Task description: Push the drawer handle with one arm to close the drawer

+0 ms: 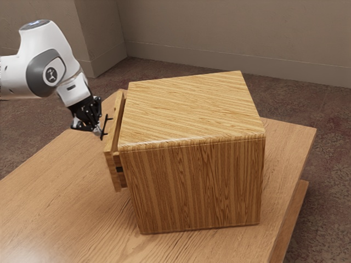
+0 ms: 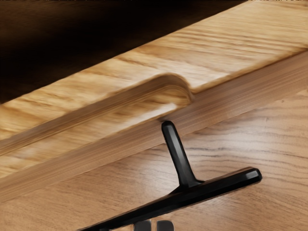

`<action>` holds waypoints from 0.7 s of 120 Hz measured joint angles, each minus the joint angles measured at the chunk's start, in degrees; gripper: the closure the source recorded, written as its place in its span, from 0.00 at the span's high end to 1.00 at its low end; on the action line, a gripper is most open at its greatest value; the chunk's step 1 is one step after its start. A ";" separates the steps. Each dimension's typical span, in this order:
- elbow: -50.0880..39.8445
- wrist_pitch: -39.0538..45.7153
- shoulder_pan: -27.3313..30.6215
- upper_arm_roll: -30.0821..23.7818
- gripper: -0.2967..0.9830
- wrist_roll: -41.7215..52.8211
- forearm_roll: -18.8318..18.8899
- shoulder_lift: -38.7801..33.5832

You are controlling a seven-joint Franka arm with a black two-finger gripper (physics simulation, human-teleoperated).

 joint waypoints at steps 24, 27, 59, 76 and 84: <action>0.63 0.10 -0.03 -1.65 0.15 -0.89 -0.57 0.05; 0.65 0.13 -0.04 -1.86 0.15 -1.00 -0.59 0.07; 1.54 0.57 -0.05 -3.07 0.16 -2.04 -0.68 0.45; 2.37 0.88 -0.06 -3.55 0.16 -2.44 -0.65 1.09; 2.45 1.01 -0.04 -3.78 0.15 -2.59 -0.65 1.32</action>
